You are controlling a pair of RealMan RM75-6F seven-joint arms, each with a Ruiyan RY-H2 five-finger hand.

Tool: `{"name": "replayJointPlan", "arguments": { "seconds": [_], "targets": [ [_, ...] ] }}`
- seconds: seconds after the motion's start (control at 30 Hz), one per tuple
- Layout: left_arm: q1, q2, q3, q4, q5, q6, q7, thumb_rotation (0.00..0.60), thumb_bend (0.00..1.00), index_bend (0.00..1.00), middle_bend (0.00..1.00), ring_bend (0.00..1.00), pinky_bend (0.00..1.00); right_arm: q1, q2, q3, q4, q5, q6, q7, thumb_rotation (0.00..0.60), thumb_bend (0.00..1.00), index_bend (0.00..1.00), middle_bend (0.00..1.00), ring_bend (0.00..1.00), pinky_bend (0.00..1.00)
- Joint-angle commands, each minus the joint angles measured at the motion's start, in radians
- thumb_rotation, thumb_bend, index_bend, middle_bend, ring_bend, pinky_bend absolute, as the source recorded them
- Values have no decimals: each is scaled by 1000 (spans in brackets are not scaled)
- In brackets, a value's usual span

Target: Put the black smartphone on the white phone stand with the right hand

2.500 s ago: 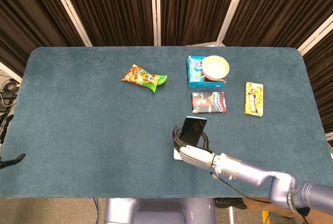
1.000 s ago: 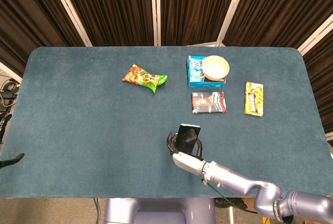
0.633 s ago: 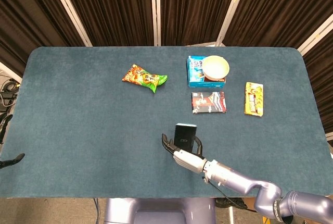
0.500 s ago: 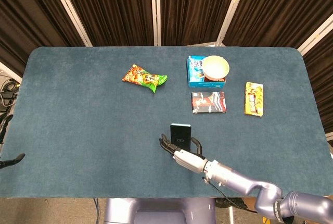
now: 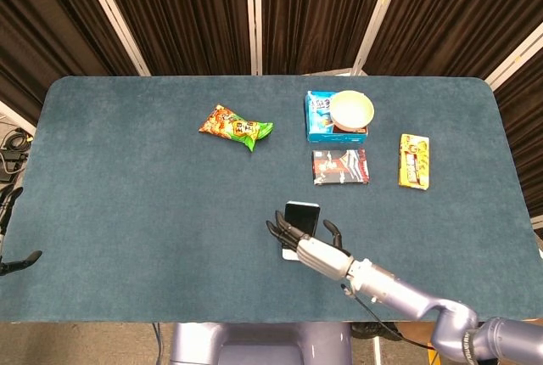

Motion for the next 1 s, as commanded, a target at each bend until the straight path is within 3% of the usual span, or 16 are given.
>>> {"name": "replayJointPlan", "arguments": {
  "seconds": [0.03, 0.13, 0.23, 0.4, 0.47, 0.57, 0.7, 0.87, 1.0],
  "targets": [
    [0, 0, 1, -2, 3, 0, 1, 600, 0, 0, 0, 0, 0, -28, 57, -21, 21, -46, 117, 111, 600, 478, 88, 96, 124, 128],
    [2, 1, 2, -4, 5, 4, 0, 600, 0, 0, 0, 0, 0, -47, 82, -31, 62, -68, 207, 212, 600, 476, 85, 96, 126, 125],
    [3, 2, 2, -6, 7, 8, -1, 600, 0, 0, 0, 0, 0, -68, 93, -32, 96, -54, 272, 306, 600, 411, 82, 92, 129, 111],
    [8, 4, 2, -9, 13, 20, -4, 600, 0, 0, 0, 0, 0, -145, 100, -15, 164, 87, 411, 617, 600, 66, 55, 69, 118, 28],
    [9, 4, 3, -10, 14, 21, -3, 600, 0, 0, 0, 0, 0, -173, 103, -4, 188, 149, 444, 719, 600, 11, 41, 45, 85, 9],
    [10, 2, 4, -12, 18, 25, 0, 600, 0, 0, 0, 0, 0, -230, 116, 5, 197, 272, 462, 897, 600, 0, 13, 6, 20, 0],
    [12, 2, 3, -12, 18, 29, 0, 600, 0, 0, 0, 0, 0, -256, 129, -11, 194, 327, 440, 1012, 600, 0, 0, 0, 0, 0],
    [13, 1, 2, -11, 18, 31, 0, 600, 0, 0, 0, 0, 0, -300, 149, -33, 149, 402, 411, 1140, 600, 0, 0, 0, 0, 0],
    [14, 1, 3, -10, 25, 37, -1, 600, 0, 0, 0, 0, 0, -355, 140, -44, 132, 429, 465, 1171, 600, 0, 0, 0, 0, 0]
  ]
}}
